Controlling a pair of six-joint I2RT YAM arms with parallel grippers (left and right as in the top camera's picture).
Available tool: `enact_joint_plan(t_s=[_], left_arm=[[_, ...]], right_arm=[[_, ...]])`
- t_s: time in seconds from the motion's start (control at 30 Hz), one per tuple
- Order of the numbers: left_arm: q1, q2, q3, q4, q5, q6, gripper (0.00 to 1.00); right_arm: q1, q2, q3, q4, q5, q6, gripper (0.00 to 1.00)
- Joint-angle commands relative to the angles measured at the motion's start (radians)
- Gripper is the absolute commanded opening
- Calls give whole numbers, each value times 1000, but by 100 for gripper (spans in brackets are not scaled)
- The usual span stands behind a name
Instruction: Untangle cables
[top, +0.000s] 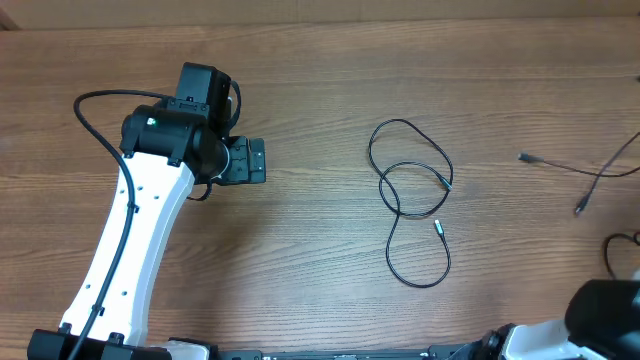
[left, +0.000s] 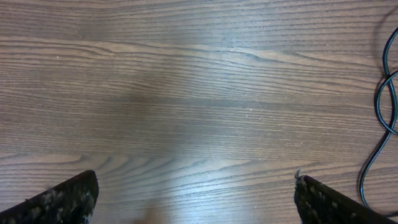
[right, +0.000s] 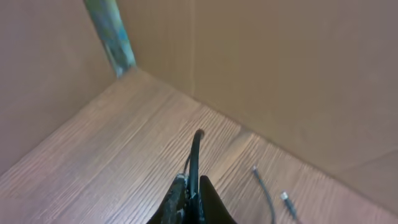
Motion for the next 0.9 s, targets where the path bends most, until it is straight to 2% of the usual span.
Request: enact_joint_plan(t_s=[0.0, 0.17, 0.33, 0.4, 0.43, 0.47, 0.87], left_arm=[[4, -5, -3, 1, 5, -10, 100], [4, -5, -3, 1, 5, -10, 100], [4, -5, -3, 1, 5, -10, 100], [4, -5, -3, 1, 5, -10, 100], [4, -5, -3, 1, 5, -10, 100], [4, -5, -3, 1, 4, -10, 100], [4, -5, -3, 1, 5, -10, 100]], right_arm=[[-106, 52, 16, -27, -244, 44, 4], [-187, 106, 16, -80, -253, 50, 4], [-224, 117, -15, -106, -253, 119, 5], [-224, 119, -29, -106, -267, 118, 39], [-224, 119, -37, -111, -294, 118, 76], [-224, 122, -43, -130, -346, 118, 100], [-197, 122, -45, -252, -644, 114, 100]])
